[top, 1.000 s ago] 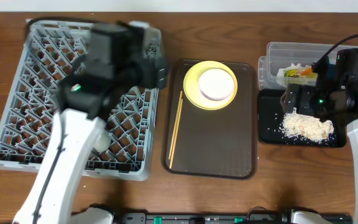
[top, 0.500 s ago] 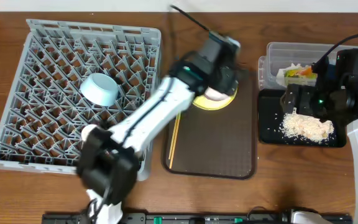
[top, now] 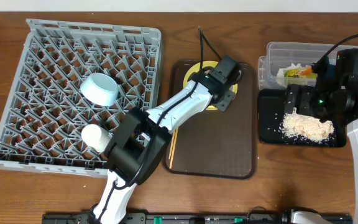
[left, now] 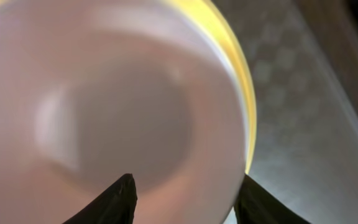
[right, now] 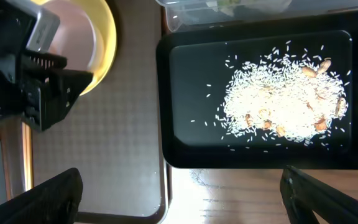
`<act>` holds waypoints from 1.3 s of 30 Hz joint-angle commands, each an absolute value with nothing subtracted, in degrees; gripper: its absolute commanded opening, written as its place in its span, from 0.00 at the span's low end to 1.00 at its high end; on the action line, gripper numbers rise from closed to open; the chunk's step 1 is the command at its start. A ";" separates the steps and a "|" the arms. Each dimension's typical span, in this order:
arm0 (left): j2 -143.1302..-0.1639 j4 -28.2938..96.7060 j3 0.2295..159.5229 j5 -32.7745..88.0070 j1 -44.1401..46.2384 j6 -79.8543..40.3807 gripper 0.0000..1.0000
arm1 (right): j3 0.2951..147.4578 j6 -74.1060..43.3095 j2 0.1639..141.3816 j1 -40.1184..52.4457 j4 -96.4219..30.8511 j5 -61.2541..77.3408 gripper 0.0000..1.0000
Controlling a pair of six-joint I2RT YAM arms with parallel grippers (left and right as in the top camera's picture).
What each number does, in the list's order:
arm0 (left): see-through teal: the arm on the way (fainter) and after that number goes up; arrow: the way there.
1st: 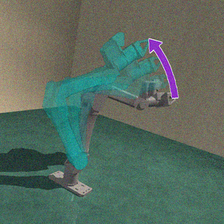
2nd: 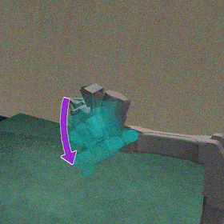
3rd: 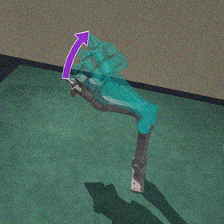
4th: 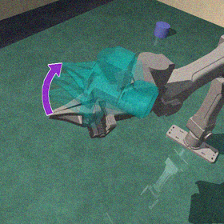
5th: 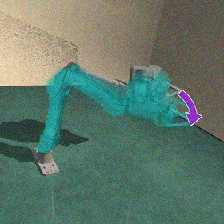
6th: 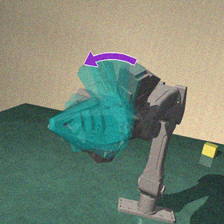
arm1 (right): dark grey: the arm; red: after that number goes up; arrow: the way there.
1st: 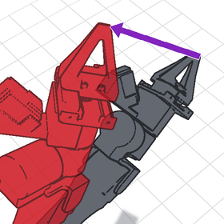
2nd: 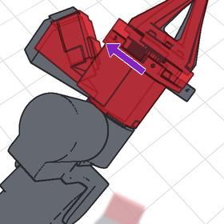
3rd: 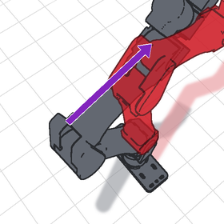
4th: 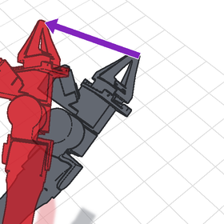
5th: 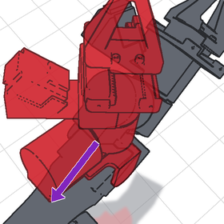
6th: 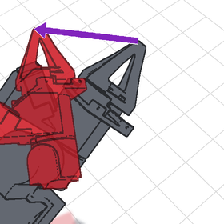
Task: Sort waste into correct bins and load items into the dishwasher
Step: 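Grasp the white bowl on the yellow plate with left gripper, then place the white bowl into the grey rack with left gripper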
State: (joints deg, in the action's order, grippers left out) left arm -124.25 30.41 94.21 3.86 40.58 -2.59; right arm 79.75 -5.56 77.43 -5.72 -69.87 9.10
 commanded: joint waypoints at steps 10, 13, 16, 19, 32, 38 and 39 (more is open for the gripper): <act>-124.36 33.58 93.38 0.36 40.53 -2.17 0.27 | 79.81 -5.06 77.62 -6.04 -70.11 8.84 0.99; -124.33 33.58 93.38 0.36 40.53 -2.17 0.19 | 79.81 -5.06 77.62 -6.04 -70.11 8.84 0.99; -123.94 33.63 93.38 0.36 40.53 -2.20 0.07 | 79.81 -5.06 77.62 -6.04 -70.13 8.84 0.99; -121.45 33.82 93.38 0.34 40.47 -2.20 0.06 | 79.81 -5.08 77.62 -6.04 -70.11 8.84 0.99; -98.00 40.75 93.38 12.12 25.61 -6.31 0.06 | 79.81 -5.06 77.62 -6.04 -70.02 8.82 0.99; -99.55 41.39 93.36 50.00 6.83 -6.11 0.06 | 79.81 -5.06 77.62 -6.04 -70.15 8.82 0.99; -100.75 41.30 93.34 56.25 2.92 -6.11 0.06 | 79.81 -5.06 77.62 -6.04 -70.17 8.82 0.99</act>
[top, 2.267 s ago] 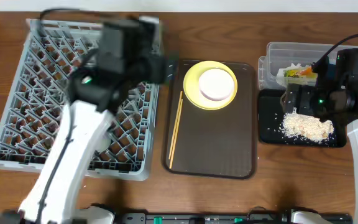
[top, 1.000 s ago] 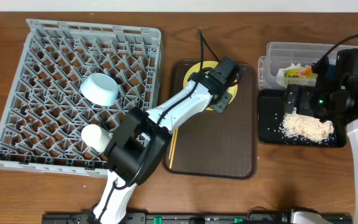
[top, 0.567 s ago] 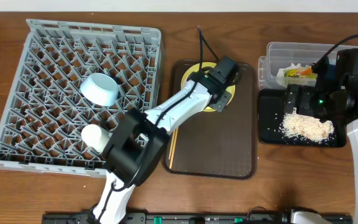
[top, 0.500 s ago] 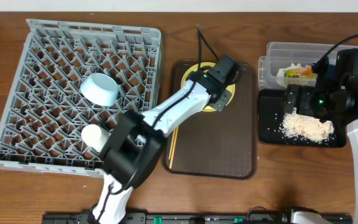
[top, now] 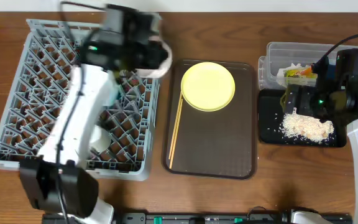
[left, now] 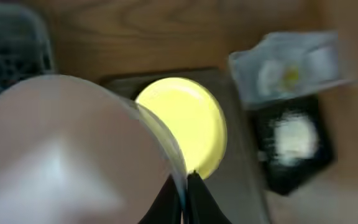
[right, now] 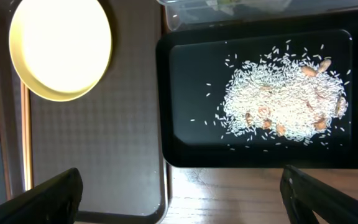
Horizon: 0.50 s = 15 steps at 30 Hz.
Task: Sort waste into correct bins and load items into the dishwasher
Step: 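Place the white bowl into the grey rack with left gripper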
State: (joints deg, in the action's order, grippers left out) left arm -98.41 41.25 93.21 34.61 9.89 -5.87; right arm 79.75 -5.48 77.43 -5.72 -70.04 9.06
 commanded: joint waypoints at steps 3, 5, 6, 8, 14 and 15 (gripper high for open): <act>-104.01 41.32 93.34 65.58 -3.88 -6.11 0.06 | 79.81 -5.06 77.62 -6.04 -70.15 8.82 0.99; -106.32 41.32 93.34 69.08 -7.03 -6.13 0.06 | 79.81 -5.06 77.62 -6.04 -70.15 8.82 0.99; -107.96 41.34 93.34 70.87 -8.64 -6.13 0.06 | 79.81 -5.06 77.62 -6.02 -70.15 8.84 0.99; -110.04 41.34 93.34 73.03 -10.20 -6.13 0.06 | 79.81 -5.06 77.62 -6.04 -70.17 8.82 0.99; -116.77 41.56 93.32 79.29 -12.64 -6.15 0.06 | 79.81 -5.04 77.62 -6.09 -70.46 8.82 0.99; -117.62 41.58 93.32 79.31 -12.78 -6.15 0.06 | 79.81 -5.04 77.62 -6.26 -70.52 8.82 0.99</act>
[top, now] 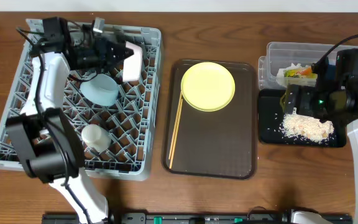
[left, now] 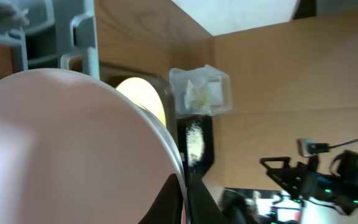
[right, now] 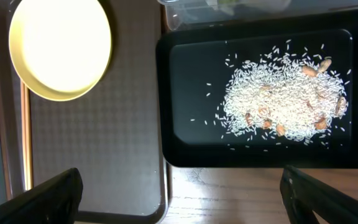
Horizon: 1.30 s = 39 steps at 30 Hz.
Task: Sort waste into correct bins and load items into the dishwasher
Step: 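Place the white bowl into the grey rack with left gripper, then reach the left gripper toward the yellow plate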
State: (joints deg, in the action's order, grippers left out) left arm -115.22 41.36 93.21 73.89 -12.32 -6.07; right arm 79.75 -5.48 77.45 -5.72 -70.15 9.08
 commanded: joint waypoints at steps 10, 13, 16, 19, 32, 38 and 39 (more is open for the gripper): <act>-119.90 45.47 93.32 64.18 -17.54 -6.11 0.06 | 79.81 -4.60 77.62 -6.04 -70.48 8.82 0.99; -119.90 47.29 93.32 60.47 -19.00 -6.11 0.06 | 79.81 -4.58 77.62 -6.07 -70.50 8.80 0.99; -119.90 48.99 93.32 59.29 -20.80 -6.11 0.22 | 79.81 -4.21 77.62 -6.04 -70.48 8.82 0.99; -119.81 50.46 93.32 59.31 -22.28 -6.13 0.40 | 79.81 -4.21 77.62 -6.04 -70.48 8.82 0.99; -99.98 52.71 93.34 51.75 -21.71 -3.49 0.73 | 79.81 -4.19 77.65 -6.04 -70.52 8.82 0.99; -88.18 54.46 93.34 36.27 -11.11 -3.51 0.80 | 79.81 -4.19 77.65 -6.04 -70.52 8.80 0.99; -87.02 54.83 93.34 32.99 -8.01 -3.49 0.83 | 79.81 -4.19 77.65 -6.04 -70.57 8.82 0.99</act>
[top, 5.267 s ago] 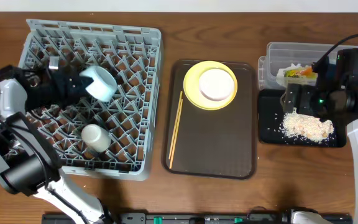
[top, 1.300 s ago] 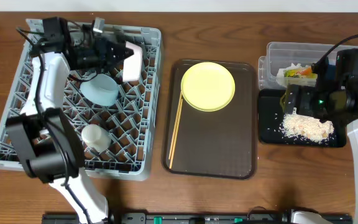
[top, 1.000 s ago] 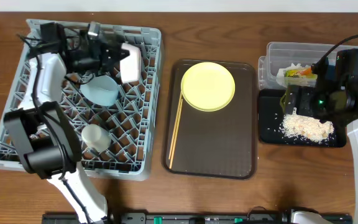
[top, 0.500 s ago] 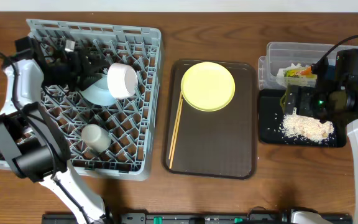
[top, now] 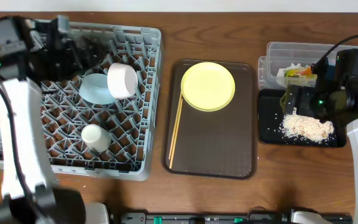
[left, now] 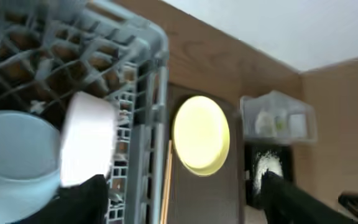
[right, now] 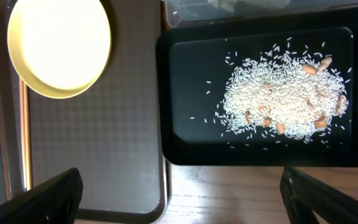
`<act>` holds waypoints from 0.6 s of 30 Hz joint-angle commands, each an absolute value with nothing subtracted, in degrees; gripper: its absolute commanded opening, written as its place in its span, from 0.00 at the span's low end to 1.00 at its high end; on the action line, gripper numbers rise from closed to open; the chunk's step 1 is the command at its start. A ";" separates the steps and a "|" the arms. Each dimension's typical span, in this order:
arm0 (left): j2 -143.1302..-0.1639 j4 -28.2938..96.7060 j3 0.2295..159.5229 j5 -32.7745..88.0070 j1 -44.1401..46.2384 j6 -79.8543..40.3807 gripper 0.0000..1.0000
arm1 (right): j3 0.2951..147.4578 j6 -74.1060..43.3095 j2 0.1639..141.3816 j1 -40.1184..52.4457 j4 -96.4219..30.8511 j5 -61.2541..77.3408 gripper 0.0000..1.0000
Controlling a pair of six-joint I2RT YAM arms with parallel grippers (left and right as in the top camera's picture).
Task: Sort waste into correct bins and load items into the dishwasher
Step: 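Reach the left gripper toward the yellow plate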
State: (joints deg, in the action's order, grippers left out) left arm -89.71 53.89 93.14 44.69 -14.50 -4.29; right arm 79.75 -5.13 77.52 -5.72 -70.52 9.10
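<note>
A pale bowl (top: 122, 79) lies on its side in the grey dishwasher rack (top: 151, 93), against a light blue bowl (top: 97, 89). My left gripper (top: 86, 53) stands open just behind and left of them, nothing between its fingers; the left wrist view shows the pale bowl (left: 86, 148) below its left finger. A yellow plate (top: 208, 86) and chopsticks (top: 176, 130) rest on the brown tray (top: 229, 155). My right gripper (top: 300, 99) hangs open over the black bin (top: 267, 134) of rice (right: 278, 93).
A white cup (top: 95, 135) stands upside down near the rack's front. A clear bin (top: 275, 50) with wrappers sits behind the black bin. Bare wooden table lies in front of the tray and bins.
My left gripper has let go of the pale bowl, which now lies on its side beside the blue bowl. The gripper has drawn back to the left and stands open. The right arm is unchanged.
My left gripper was open around the pale bowl on the yellow plate. Then it was shut on the bowl's rim over the rack's right edge, then held it inside the rack. Now the bowl lies in the rack and the plate is bare.
</note>
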 commanded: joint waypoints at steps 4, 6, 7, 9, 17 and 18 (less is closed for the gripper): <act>-86.48 55.44 93.21 17.65 5.82 -3.49 0.88 | 79.81 -4.21 77.65 -6.04 -70.61 8.19 0.99; -87.59 55.16 93.21 12.51 12.03 -3.49 0.88 | 79.81 -4.23 77.65 -6.04 -71.00 6.83 0.99; -88.05 54.98 93.21 11.25 13.78 -3.49 0.88 | 79.81 -4.21 77.65 -6.04 -71.20 6.63 0.99; -90.48 55.09 93.21 7.81 19.79 -3.51 0.88 | 79.81 -4.21 77.65 -6.04 -71.64 6.63 0.99; -101.49 67.55 93.10 5.30 30.98 -22.61 0.89 | 79.81 -4.23 77.65 -6.04 -71.57 6.66 0.99; -102.80 68.66 93.03 5.28 31.79 -25.12 0.89 | 79.81 -4.23 77.65 -6.04 -71.53 6.66 0.99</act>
